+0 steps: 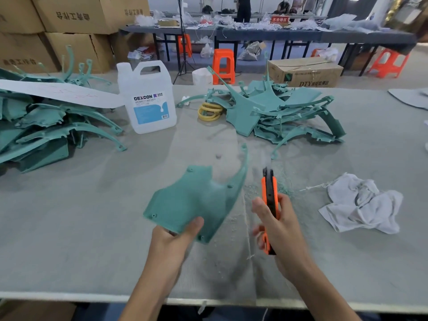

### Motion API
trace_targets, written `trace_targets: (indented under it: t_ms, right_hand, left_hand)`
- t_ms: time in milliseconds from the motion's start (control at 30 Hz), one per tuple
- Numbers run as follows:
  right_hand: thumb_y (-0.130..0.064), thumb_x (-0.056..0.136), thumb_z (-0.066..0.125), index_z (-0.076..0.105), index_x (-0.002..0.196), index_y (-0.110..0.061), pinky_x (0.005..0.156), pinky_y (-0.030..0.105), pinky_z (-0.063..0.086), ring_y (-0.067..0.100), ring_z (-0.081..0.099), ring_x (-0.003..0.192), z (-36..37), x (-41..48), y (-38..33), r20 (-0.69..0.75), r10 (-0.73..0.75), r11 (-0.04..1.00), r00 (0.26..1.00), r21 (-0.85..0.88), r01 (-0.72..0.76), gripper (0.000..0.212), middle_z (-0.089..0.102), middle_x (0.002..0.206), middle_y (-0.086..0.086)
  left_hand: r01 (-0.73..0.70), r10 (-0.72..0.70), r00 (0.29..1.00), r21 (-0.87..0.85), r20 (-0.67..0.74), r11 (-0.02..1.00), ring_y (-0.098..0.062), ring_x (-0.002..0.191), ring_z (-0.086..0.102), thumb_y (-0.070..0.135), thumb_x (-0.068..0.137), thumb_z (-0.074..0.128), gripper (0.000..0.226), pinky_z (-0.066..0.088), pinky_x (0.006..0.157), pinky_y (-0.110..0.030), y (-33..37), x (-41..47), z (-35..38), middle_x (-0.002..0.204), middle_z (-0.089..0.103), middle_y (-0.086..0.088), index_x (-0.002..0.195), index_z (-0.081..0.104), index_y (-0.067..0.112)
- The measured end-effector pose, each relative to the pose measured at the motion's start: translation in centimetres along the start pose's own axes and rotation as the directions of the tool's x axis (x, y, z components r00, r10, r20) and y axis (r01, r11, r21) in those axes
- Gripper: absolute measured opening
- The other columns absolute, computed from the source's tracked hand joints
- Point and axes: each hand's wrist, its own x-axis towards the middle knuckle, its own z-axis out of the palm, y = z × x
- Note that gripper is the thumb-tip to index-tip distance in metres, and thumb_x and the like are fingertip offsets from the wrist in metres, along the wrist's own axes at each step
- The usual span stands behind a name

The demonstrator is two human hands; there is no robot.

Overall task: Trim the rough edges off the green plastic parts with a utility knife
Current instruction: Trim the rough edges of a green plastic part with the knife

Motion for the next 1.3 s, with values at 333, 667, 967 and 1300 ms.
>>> trace_targets:
  t_ms: [333,667,967,1300]
  right_hand:
    - [-0.016,0.089,0.076,0.054,0.113,-0.014,0.051,0.029,0.047,0.019,0.053,0.071,1.2,1.2,-2.1,0.045,-0.006,0.977,0.999,0.215,-0.004,0.033,0.054,0.085,0.005]
    - [-0.032,0.097,0.065,0.057,0.100,-0.036,0.044,0.031,0.048,0.014,0.052,0.056,0.0,1.0,-0.6,0.013,-0.105,0.981,0.994,-0.161,0.106,0.009,0.061,0.085,0.015]
    - [-0.066,0.093,0.043,0.049,0.108,-0.043,0.058,0.022,0.038,0.002,0.052,0.065,-5.3,0.8,0.4,0.307,-0.165,0.457,0.937,-0.818,0.349,0.027,0.056,0.074,-0.019]
    - [-0.067,0.096,0.026,0.042,0.108,-0.037,0.059,0.036,0.034,0.017,0.063,0.080,-4.6,2.2,0.2,0.473,-0.062,0.144,0.879,-0.867,0.476,0.036,0.049,0.079,-0.016]
  left_hand:
    - [-0.079,0.078,0.993,0.014,0.088,0.997,-0.021,0.091,0.071,0.012,0.061,0.091,0.041,0.057,0.077,-0.025,5.1,-0.8,-0.3,0.101,0.076,-0.010,0.099,0.077,0.020]
    - [-0.440,0.397,0.872,0.813,0.286,0.382,-0.010,0.103,0.069,-0.006,0.072,0.082,0.041,0.049,0.092,-0.023,6.0,0.8,-2.6,0.108,0.069,0.023,0.097,0.074,0.024]
    - [-0.292,-0.004,0.956,0.950,0.294,0.113,-0.009,0.143,0.029,0.101,0.059,0.036,0.102,0.021,0.118,-0.032,2.6,3.0,-2.2,0.153,0.038,0.013,0.139,0.050,0.040]
    - [-0.222,-0.034,0.973,0.969,0.227,0.108,-0.007,0.154,0.000,0.108,0.054,0.021,0.123,-0.005,0.122,-0.041,-0.3,5.8,-1.2,0.168,0.011,0.013,0.157,0.024,0.040]
